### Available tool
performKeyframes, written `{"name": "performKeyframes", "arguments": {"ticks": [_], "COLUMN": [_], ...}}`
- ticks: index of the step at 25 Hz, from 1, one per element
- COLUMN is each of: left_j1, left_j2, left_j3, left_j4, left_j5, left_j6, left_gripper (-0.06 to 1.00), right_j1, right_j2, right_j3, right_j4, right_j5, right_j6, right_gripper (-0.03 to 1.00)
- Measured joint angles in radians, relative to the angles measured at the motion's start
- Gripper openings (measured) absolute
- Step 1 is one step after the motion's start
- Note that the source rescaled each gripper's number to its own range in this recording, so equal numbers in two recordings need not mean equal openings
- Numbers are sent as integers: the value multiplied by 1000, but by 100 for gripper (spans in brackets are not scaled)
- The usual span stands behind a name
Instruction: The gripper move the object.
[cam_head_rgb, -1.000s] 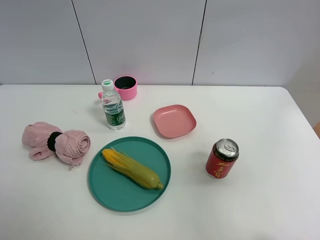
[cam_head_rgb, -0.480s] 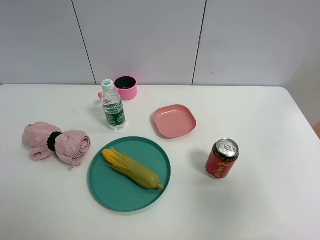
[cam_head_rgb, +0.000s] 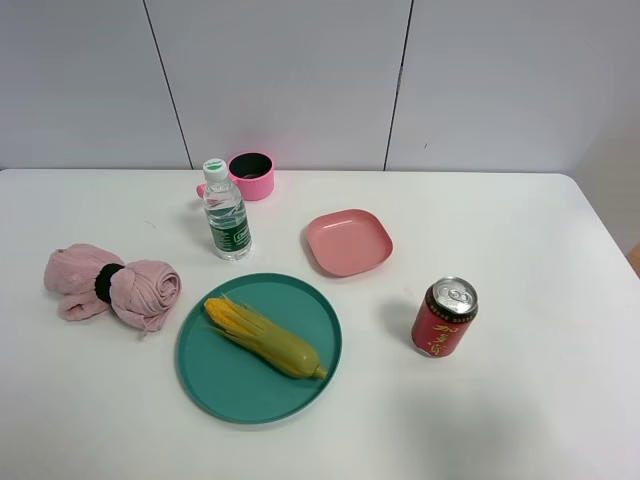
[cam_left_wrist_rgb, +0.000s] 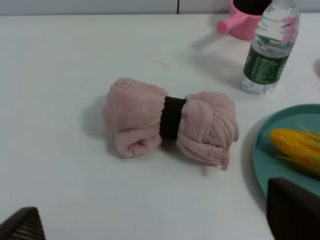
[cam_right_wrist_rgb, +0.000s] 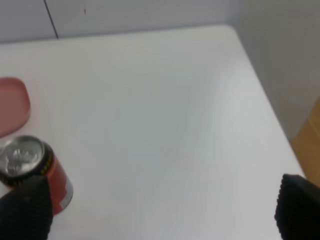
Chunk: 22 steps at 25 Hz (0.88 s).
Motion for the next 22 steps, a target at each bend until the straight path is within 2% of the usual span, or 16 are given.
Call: {"name": "performKeyframes", "arguments": {"ticks": [6, 16, 22], "left_j1": [0, 0, 0], "left_j2": [0, 0, 0], "left_j3": [0, 0, 0], "left_j4": [0, 0, 0], "left_j5": [0, 0, 0], "left_j6": [0, 0, 0], "left_gripper": [100, 100, 100], "right_j1": [0, 0, 4], "right_j2": [-50, -50, -50], "right_j3": [92, 99, 99], "right_j4": [48, 64, 65], "right_j5": [11, 5, 5], "right_j6": [7, 7, -103], "right_gripper": [86, 86, 86]}}
